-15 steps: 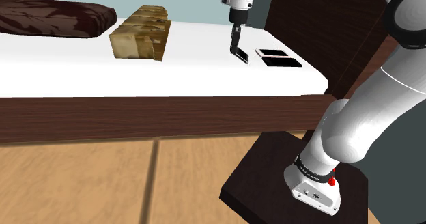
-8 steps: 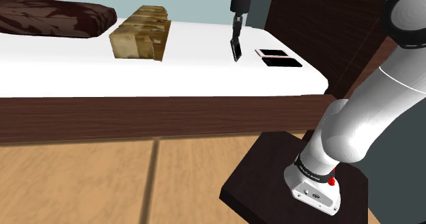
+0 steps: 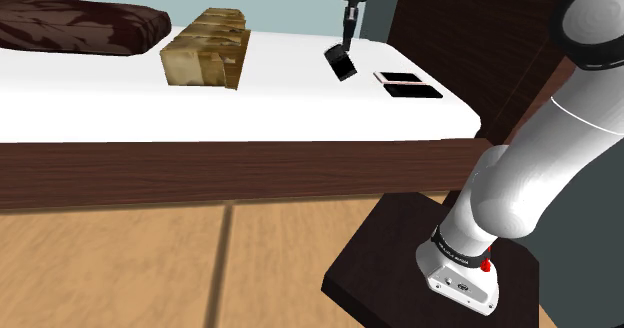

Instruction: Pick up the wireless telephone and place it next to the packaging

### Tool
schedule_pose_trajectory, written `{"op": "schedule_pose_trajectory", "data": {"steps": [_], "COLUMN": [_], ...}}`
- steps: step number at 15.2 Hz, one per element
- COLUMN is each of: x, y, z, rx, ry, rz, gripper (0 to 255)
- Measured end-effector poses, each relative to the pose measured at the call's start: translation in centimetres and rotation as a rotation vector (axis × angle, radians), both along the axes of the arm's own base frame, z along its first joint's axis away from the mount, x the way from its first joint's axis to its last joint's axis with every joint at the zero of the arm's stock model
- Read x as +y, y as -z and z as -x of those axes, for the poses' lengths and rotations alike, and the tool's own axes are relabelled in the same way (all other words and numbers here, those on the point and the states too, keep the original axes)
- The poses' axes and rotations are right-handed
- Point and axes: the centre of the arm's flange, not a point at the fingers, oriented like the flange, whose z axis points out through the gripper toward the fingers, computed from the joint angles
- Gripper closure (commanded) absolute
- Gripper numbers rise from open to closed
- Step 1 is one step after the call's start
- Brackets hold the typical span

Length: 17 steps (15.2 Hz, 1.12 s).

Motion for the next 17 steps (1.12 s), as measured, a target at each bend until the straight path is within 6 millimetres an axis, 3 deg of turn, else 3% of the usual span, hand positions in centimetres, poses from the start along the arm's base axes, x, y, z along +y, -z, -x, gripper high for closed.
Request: {"op": "schedule_pose_trajectory", "data": {"steps": [7, 10, 17], "x": [-0.1, 1.4, 7.1], "y": [-3.7, -4.0, -4.2], "z": [0.1, -2.3, -9.5], "rx": [0.000, 0.000, 0.001], "ry": [0.000, 0.000, 0.000], "rz": [0.000, 0.000, 0.000], "gripper": [255, 255, 255]}}
